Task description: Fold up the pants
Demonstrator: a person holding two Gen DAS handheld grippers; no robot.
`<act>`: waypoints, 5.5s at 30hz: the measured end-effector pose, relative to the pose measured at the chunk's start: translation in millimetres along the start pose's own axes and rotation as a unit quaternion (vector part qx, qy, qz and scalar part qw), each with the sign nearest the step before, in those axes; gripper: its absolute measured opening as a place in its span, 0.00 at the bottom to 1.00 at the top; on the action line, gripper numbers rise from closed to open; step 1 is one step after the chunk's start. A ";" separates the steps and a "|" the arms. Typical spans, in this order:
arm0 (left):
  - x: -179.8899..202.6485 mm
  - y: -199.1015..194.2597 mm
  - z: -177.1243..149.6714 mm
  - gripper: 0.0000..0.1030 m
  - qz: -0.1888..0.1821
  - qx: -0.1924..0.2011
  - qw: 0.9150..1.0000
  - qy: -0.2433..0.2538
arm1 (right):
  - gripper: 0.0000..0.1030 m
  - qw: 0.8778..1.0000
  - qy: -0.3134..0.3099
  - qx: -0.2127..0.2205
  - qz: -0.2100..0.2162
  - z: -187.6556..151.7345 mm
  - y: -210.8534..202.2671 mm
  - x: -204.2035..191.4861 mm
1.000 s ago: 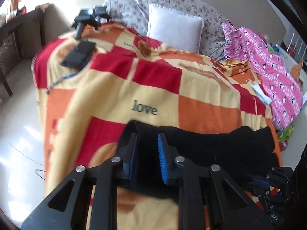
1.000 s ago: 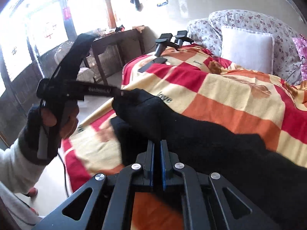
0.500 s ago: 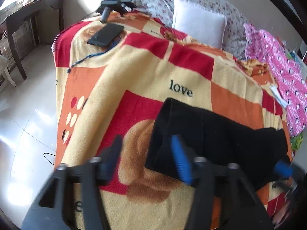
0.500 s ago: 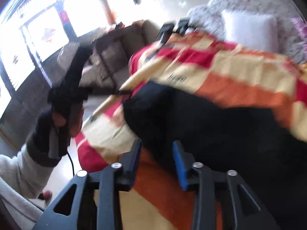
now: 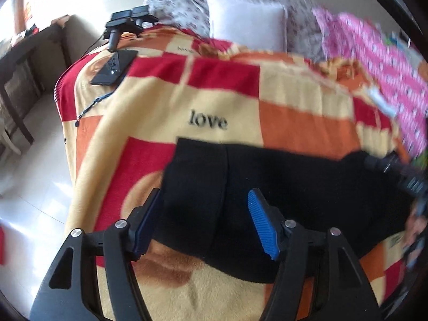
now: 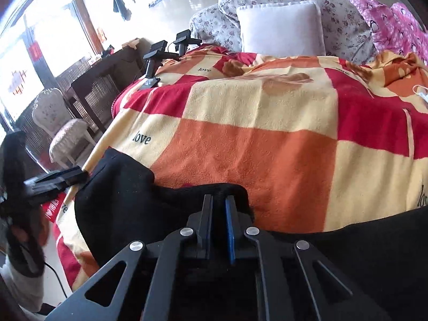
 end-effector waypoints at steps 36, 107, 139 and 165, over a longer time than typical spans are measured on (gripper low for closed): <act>65.8 -23.6 1.8 0.80 -0.032 0.018 0.999 0.021 | 0.04 0.951 0.249 0.134 -0.125 -127.1 -175.4 161.4; -10.6 32.6 11.8 0.86 0.015 0.002 0.998 -0.055 | 0.29 0.999 0.015 0.003 -0.033 -6.7 31.0 -8.4; 98.8 -30.9 -11.2 0.85 -0.018 0.079 0.996 0.046 | 0.53 0.997 0.034 0.001 -0.074 -83.0 -74.1 0.5; 226.7 -29.1 -44.7 0.85 -0.096 0.048 0.987 0.120 | 0.62 0.983 0.128 0.009 -0.131 -154.3 -140.6 79.7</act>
Point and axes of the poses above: each gripper's, at about its wrist camera, not at the fingertips, and y roughly the way its jaws point, x to its right, z to its top, the point moved 6 cm from there along y, roughly the way its jaws point, and after that the axes turned 11 degrees about -y, right-handed, at the moved point
